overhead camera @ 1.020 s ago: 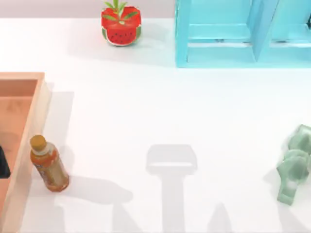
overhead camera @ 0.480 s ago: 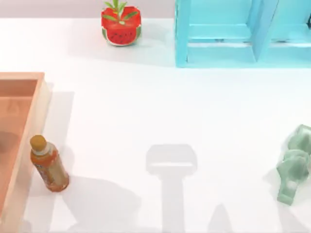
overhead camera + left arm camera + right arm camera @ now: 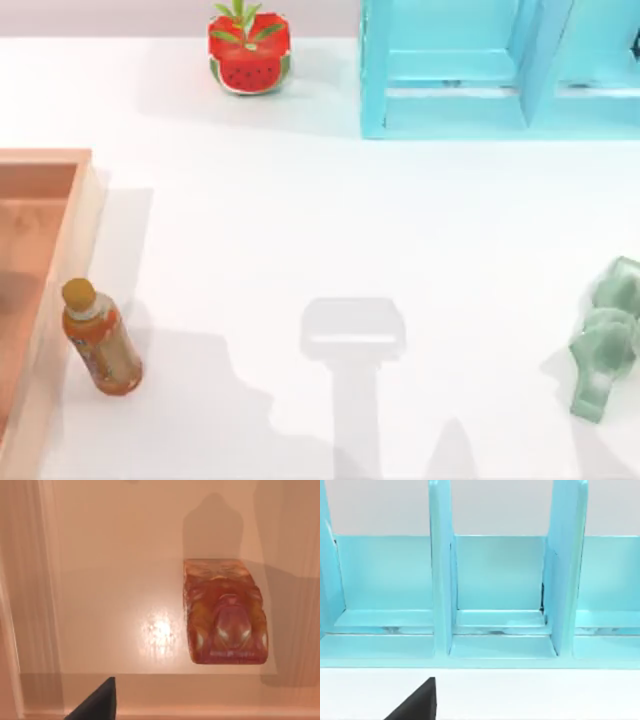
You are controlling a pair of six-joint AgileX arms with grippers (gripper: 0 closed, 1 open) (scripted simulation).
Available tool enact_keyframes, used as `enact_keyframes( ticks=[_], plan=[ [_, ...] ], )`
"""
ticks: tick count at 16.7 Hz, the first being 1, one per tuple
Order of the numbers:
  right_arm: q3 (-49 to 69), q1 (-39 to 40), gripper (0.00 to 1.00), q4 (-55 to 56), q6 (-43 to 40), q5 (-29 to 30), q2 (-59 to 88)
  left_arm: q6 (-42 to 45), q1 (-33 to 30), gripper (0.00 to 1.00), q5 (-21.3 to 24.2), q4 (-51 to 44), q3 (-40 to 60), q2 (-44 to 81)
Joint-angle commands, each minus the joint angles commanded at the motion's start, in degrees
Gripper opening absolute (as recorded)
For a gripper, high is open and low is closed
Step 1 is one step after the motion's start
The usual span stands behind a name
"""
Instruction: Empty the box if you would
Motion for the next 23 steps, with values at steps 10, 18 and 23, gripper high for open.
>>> enact_keyframes(
  ticks=[10, 18, 23],
  plan=[
    [0.0, 0.0, 1.0, 0.0, 0.0, 0.0, 0.0, 0.5, 0.4, 1.0, 0.0, 0.6, 0.5, 3.3],
    [0.0, 0.0, 1.0, 0.0, 0.0, 0.0, 0.0, 0.9, 0.8, 1.0, 0.0, 17.8, -11.2, 9.0],
    [0.0, 0.0, 1.0, 0.0, 0.0, 0.0, 0.0, 0.9, 0.8, 1.0, 0.0, 21.7, -14.2, 9.9]
  ],
)
